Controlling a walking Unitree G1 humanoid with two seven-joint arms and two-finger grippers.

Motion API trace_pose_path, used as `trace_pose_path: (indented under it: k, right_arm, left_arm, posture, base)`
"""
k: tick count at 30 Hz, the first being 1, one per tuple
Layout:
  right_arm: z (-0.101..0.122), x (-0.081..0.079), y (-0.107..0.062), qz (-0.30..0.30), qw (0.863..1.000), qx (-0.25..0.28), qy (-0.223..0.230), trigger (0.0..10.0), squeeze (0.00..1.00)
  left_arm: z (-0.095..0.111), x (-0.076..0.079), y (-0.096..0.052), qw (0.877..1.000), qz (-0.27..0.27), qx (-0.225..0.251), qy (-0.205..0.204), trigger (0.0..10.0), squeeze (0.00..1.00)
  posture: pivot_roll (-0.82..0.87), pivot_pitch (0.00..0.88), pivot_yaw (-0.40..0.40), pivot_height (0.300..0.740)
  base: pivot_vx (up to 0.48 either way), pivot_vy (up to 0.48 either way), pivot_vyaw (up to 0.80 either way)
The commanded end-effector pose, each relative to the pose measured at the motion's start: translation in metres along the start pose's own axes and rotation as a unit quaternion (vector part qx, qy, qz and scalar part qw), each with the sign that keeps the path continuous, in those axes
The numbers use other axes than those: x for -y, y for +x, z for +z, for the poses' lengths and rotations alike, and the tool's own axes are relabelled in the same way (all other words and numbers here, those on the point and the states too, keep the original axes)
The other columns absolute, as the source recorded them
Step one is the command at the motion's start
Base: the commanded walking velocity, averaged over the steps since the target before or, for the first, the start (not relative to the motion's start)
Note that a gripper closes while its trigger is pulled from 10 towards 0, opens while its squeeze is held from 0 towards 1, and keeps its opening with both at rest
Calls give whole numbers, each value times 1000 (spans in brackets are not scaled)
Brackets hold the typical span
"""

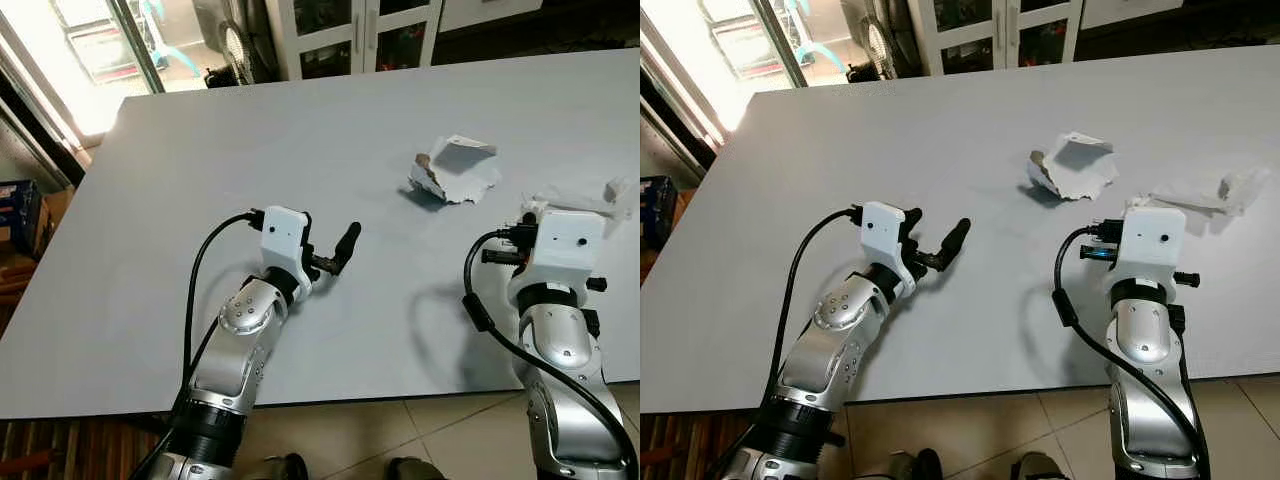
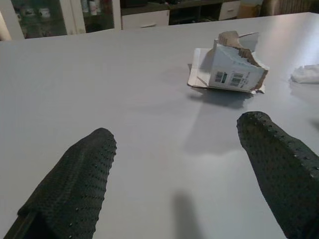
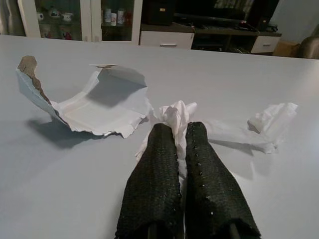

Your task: Picking trash to rubbish bin

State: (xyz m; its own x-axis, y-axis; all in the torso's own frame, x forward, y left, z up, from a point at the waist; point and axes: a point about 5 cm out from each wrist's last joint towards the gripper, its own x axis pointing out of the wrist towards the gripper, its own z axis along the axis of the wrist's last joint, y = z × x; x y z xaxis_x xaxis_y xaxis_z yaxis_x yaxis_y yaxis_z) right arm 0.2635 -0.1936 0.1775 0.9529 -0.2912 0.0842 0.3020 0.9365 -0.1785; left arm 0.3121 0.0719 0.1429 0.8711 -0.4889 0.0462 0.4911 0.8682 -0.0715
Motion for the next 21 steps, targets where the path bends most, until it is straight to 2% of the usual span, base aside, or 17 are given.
trace_pose_path:
  k: [1,5,9,21]
  right_arm:
    - [1,-2,-2,5,1000,1,3,10000,0]
    - [2,-3,0,8,1000,1,5,10000,0]
    - [1,-4,0,8,1000,1,6,10000,0]
    - [-2,-5,-1,7,1000,-6,9,10000,0]
  left_arm:
    - [-1,1,-1,1000,-8,-6,5,10000,0]
    - [1,1,-1,1000,-15,3,16,10000,0]
    - [1,1,-1,1000,-15,2,14,10000,0]
    - [0,1,-2,1000,-19,-1,15,10000,0]
  posture:
    - [-183,122,98,740]
    - [-177,117,98,740]
    - [-175,117,100,740]
    - [-174,120,106,740]
  base:
    - [0,0,0]
    - [0,0,0]
    - [0,-304,0]
    - [0,-432,0]
